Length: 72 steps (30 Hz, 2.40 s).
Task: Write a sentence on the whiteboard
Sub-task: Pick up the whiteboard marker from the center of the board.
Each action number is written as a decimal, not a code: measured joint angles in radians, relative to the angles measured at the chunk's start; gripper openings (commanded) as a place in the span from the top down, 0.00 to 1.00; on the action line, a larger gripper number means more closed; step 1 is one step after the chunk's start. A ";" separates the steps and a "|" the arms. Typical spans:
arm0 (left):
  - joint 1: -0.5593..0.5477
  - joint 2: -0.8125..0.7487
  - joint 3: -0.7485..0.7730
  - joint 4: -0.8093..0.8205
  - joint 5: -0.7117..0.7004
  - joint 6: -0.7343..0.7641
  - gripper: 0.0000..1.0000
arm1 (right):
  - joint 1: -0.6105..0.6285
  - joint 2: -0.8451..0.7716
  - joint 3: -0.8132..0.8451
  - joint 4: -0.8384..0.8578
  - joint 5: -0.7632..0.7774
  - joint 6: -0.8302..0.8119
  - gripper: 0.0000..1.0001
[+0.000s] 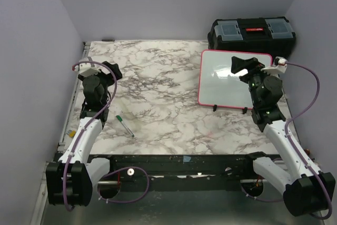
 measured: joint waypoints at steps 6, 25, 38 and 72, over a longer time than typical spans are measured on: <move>0.006 -0.011 0.071 -0.341 0.008 -0.196 0.20 | 0.000 0.043 0.068 -0.126 -0.055 0.012 0.00; 0.002 -0.276 0.008 -0.942 -0.151 -0.349 0.27 | 0.165 0.217 0.336 -0.383 -0.402 -0.098 0.00; -0.002 -0.193 -0.081 -0.978 -0.037 -0.415 0.58 | 0.323 0.327 0.353 -0.440 -0.364 -0.108 0.00; -0.336 0.071 -0.118 -0.931 0.005 -0.668 0.89 | 0.330 0.326 0.336 -0.461 -0.351 -0.141 0.00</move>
